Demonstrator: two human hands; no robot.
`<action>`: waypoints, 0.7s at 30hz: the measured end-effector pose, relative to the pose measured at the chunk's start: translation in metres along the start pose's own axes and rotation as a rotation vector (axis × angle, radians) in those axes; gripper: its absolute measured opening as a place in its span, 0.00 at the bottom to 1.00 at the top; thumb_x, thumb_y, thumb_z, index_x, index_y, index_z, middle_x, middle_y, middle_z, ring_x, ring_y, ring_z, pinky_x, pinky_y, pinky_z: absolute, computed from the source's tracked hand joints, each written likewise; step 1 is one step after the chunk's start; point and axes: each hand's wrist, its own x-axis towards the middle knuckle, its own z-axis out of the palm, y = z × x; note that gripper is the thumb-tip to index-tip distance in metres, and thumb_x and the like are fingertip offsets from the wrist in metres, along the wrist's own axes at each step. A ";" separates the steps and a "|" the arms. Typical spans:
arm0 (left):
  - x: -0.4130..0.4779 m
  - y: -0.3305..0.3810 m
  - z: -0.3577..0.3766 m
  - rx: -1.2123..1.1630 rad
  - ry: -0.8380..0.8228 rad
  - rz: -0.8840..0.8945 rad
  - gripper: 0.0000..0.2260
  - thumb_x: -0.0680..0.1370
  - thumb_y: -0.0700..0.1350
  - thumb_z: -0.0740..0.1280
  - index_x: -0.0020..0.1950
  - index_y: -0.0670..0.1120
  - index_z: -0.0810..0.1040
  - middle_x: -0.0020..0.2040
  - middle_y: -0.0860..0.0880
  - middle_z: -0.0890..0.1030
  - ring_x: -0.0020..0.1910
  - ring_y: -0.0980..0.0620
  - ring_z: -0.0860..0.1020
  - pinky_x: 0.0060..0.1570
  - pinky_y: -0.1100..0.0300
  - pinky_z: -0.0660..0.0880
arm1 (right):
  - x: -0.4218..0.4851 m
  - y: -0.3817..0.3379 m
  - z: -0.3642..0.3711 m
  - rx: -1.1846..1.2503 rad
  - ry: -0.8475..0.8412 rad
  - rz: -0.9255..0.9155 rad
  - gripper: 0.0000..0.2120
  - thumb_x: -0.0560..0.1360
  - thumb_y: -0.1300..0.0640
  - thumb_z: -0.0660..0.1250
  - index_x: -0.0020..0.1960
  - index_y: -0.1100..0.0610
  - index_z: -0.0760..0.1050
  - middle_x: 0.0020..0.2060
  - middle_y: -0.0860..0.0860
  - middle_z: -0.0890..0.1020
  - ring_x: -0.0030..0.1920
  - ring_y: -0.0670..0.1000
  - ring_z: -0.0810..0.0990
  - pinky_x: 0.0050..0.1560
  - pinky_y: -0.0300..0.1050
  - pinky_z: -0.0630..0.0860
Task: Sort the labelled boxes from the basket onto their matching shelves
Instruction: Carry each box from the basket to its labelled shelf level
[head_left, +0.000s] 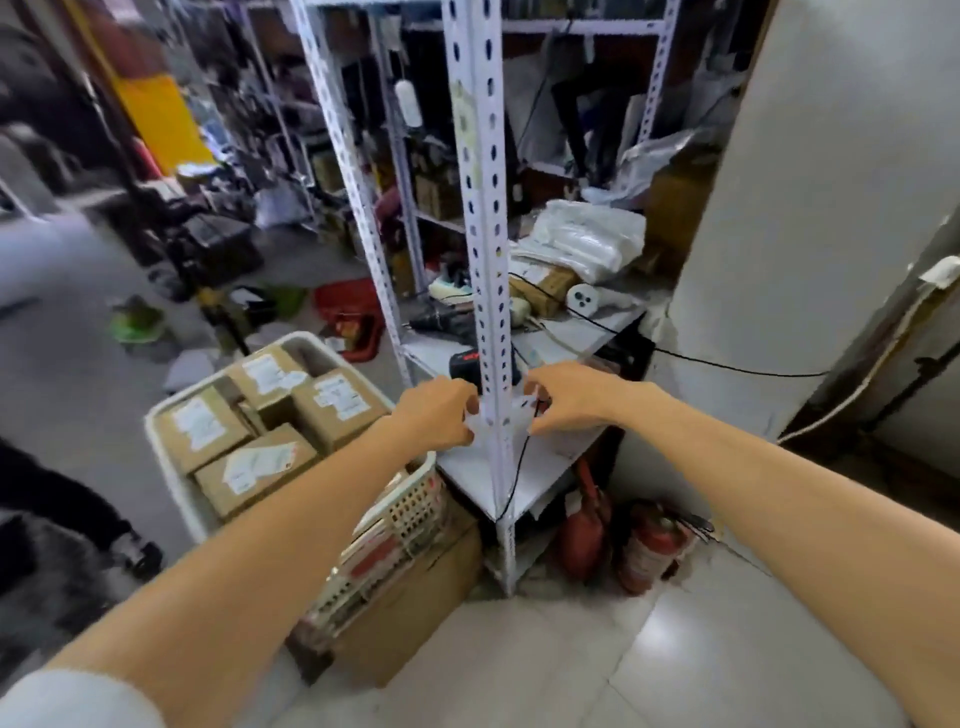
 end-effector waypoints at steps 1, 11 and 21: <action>-0.011 -0.012 0.006 -0.012 0.014 -0.063 0.17 0.72 0.47 0.72 0.59 0.48 0.75 0.53 0.48 0.79 0.50 0.46 0.77 0.44 0.54 0.75 | 0.009 -0.012 0.005 0.001 -0.024 -0.047 0.28 0.73 0.48 0.71 0.68 0.59 0.67 0.63 0.55 0.74 0.60 0.55 0.74 0.59 0.49 0.73; -0.109 -0.107 0.045 -0.094 0.163 -0.454 0.15 0.73 0.48 0.71 0.57 0.48 0.74 0.53 0.50 0.78 0.52 0.46 0.76 0.44 0.54 0.73 | 0.089 -0.154 0.054 -0.076 -0.103 -0.380 0.23 0.72 0.51 0.73 0.62 0.58 0.70 0.57 0.52 0.76 0.55 0.53 0.74 0.51 0.47 0.72; -0.152 -0.235 0.016 -0.197 0.198 -0.651 0.17 0.73 0.46 0.72 0.60 0.48 0.76 0.57 0.48 0.79 0.54 0.48 0.77 0.48 0.55 0.76 | 0.155 -0.244 0.049 -0.137 -0.116 -0.457 0.25 0.71 0.51 0.73 0.65 0.58 0.70 0.60 0.56 0.77 0.58 0.55 0.75 0.58 0.50 0.74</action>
